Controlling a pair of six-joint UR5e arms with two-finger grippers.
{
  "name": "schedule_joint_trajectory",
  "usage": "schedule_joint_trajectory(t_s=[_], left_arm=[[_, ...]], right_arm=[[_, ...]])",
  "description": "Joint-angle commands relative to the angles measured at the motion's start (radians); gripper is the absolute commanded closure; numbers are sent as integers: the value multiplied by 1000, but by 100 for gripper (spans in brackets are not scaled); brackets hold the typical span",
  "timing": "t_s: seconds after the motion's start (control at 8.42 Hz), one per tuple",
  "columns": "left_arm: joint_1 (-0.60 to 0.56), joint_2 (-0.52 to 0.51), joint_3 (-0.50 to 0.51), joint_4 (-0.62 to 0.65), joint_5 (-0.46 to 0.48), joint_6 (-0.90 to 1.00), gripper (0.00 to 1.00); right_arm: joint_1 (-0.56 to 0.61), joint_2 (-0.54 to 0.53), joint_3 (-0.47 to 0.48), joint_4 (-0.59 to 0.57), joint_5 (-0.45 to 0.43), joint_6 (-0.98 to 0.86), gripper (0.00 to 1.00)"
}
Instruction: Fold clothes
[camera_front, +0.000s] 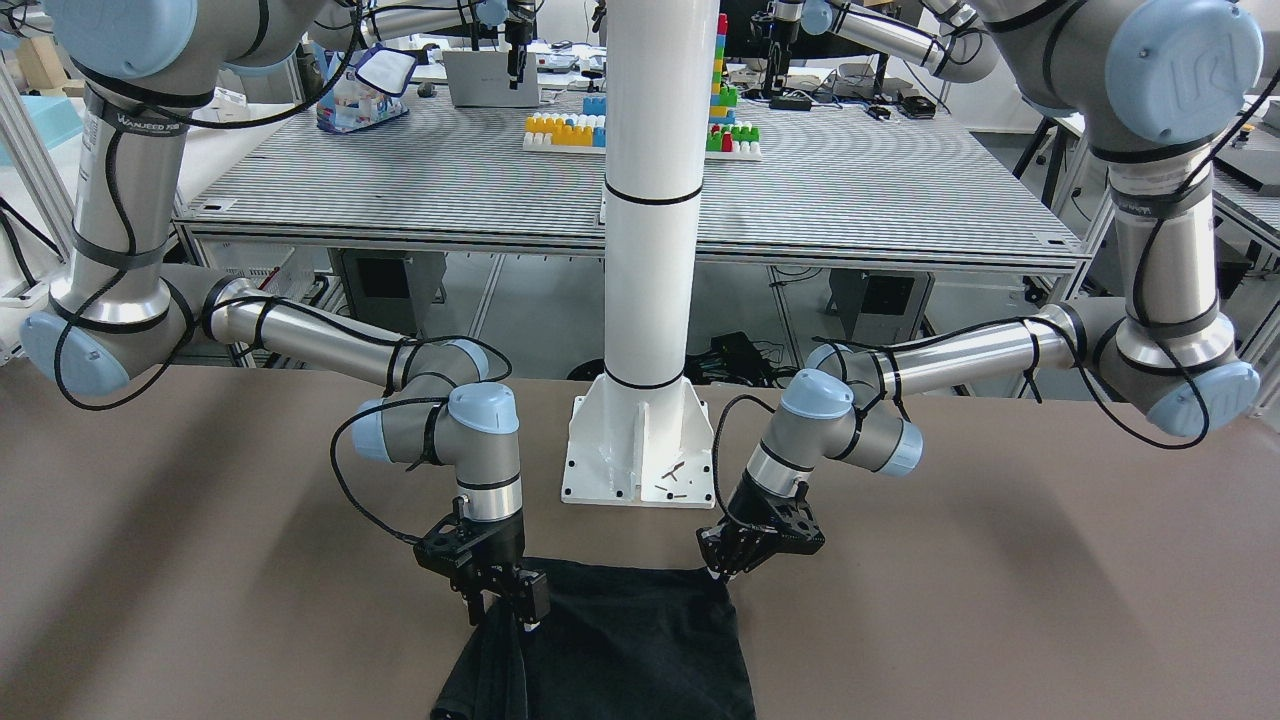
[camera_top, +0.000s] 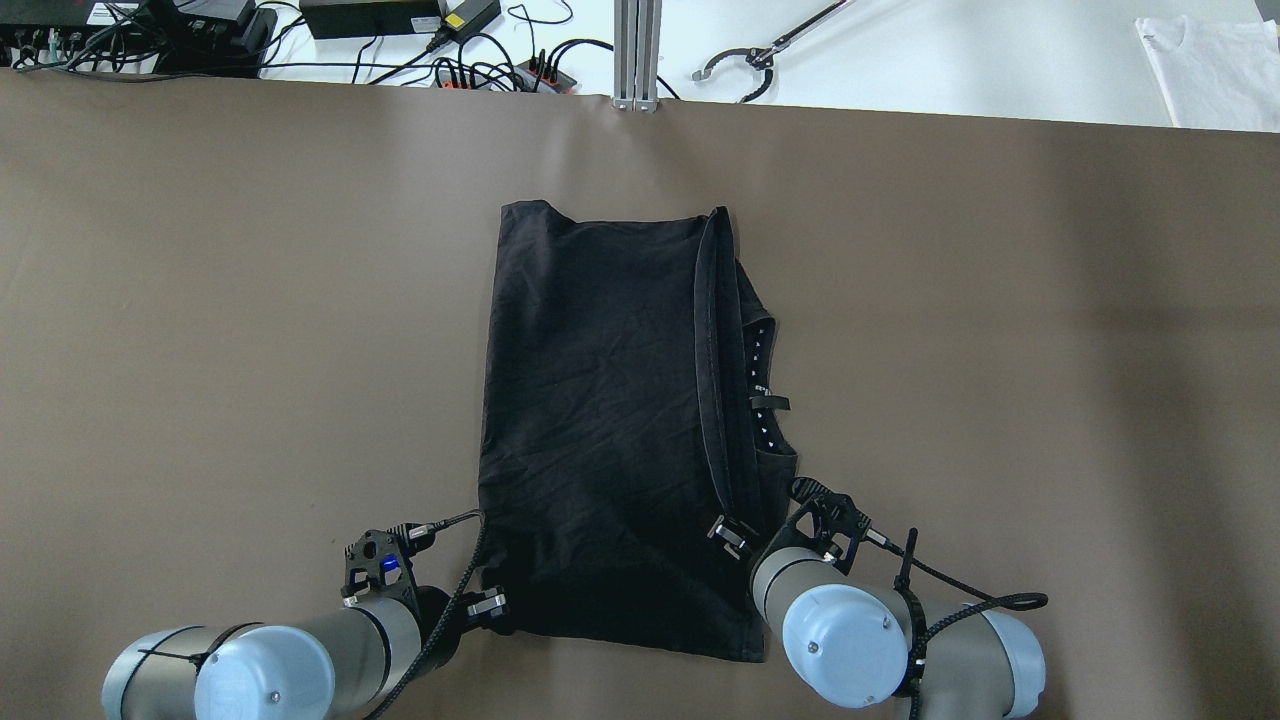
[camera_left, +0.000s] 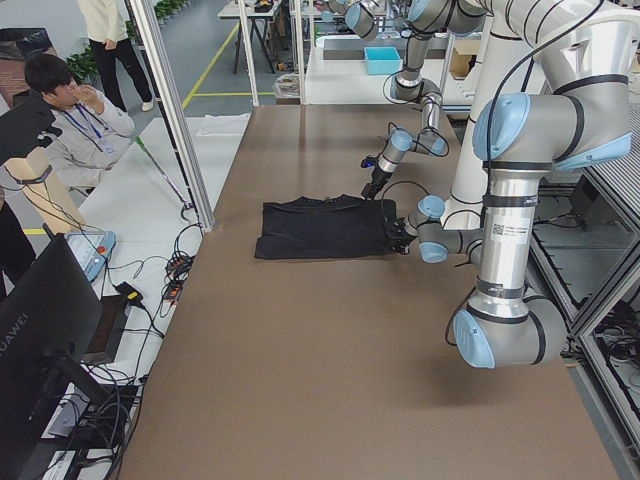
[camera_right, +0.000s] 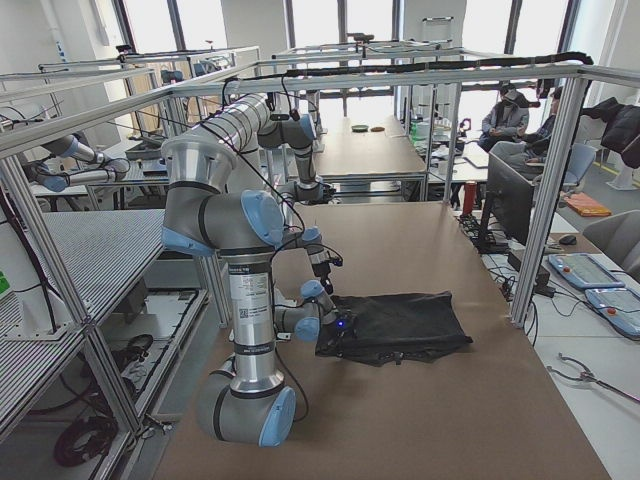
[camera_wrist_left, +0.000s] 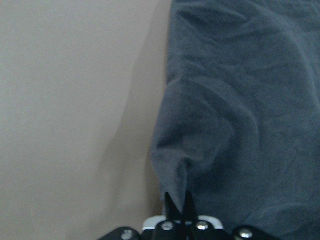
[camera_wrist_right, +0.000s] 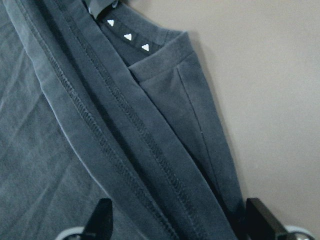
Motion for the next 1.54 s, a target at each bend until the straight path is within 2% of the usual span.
schedule_joint_trajectory(t_s=[0.0, 0.59, 0.71, 0.95, 1.19, 1.43], left_arm=[[2, 0, 1, 0, 2, 0, 100], [2, 2, 3, 2, 2, 0, 100], [2, 2, 5, 2, 2, 0, 100], [2, 2, 12, 2, 2, 2, 100], [3, 0, 12, 2, 3, 2, 100], [5, 0, 12, 2, 3, 2, 100]], right_arm=[[-1, -2, -6, 0, 4, -46, 6], [-34, -4, 1, 8, 4, -14, 9], [-37, -4, 2, 6, 1, 45, 18], [-48, -5, 2, 5, -3, 60, 28], [-48, -8, 6, 15, -3, 60, 57], [-48, -50, 76, 18, -3, 61, 72]])
